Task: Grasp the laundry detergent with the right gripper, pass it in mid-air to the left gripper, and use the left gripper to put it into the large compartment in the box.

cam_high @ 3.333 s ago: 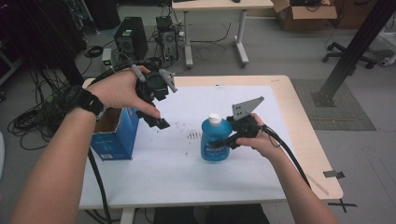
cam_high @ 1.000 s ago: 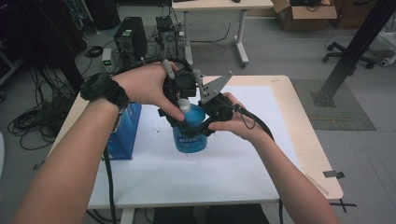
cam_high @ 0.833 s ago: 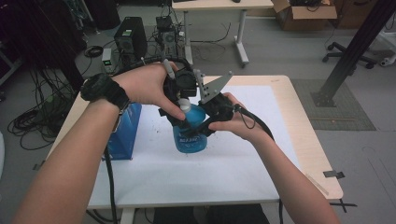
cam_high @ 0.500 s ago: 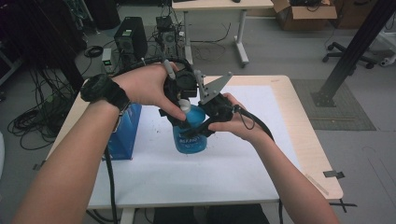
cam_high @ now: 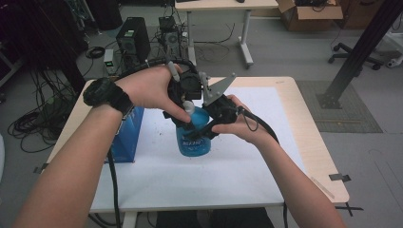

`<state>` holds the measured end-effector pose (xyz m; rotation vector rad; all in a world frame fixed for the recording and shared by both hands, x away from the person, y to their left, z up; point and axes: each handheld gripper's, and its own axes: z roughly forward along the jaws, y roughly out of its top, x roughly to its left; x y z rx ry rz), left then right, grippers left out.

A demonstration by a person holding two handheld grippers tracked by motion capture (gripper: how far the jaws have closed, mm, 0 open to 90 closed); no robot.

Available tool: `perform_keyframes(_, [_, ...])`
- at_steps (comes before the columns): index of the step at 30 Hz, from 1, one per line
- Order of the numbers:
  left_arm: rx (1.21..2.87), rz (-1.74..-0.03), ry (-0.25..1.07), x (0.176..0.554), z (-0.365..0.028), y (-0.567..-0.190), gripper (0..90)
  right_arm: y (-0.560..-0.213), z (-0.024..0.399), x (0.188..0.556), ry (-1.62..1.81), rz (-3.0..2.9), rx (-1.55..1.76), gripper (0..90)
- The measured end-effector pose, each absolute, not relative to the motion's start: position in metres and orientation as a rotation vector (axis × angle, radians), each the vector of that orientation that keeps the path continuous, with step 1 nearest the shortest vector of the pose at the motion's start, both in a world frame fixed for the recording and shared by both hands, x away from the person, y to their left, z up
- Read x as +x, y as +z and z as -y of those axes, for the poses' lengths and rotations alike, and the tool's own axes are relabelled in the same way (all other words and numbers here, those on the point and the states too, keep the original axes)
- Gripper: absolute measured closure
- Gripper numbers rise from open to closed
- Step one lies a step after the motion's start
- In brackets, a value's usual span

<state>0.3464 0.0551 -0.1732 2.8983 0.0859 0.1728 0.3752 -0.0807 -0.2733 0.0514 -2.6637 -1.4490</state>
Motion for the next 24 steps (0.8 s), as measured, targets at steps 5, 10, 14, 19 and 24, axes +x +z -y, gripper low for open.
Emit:
perform_keyframes(5, [2.902,-0.098,0.172,0.346,-0.054,-0.173,37.5,-0.273,0.081,0.376,-1.444,2.667,0.048,42.6])
perform_keyframes(10, [2.911,-0.122,0.164,0.346,-0.054,-0.173,37.9,-0.273,0.08,0.376,-1.427,2.668,0.047,42.6])
perform_keyframes(14, [2.912,-0.15,0.145,0.348,-0.053,-0.172,38.1,-0.273,0.08,0.377,-1.421,2.654,0.053,42.4])
perform_keyframes(19, [2.906,-0.205,0.107,0.351,-0.054,-0.168,38.2,-0.272,0.081,0.38,-1.43,2.619,0.051,39.8])
perform_keyframes(24, [2.889,-0.322,0.062,0.358,-0.062,-0.158,38.2,-0.272,0.087,0.382,-1.41,2.633,0.043,15.0])
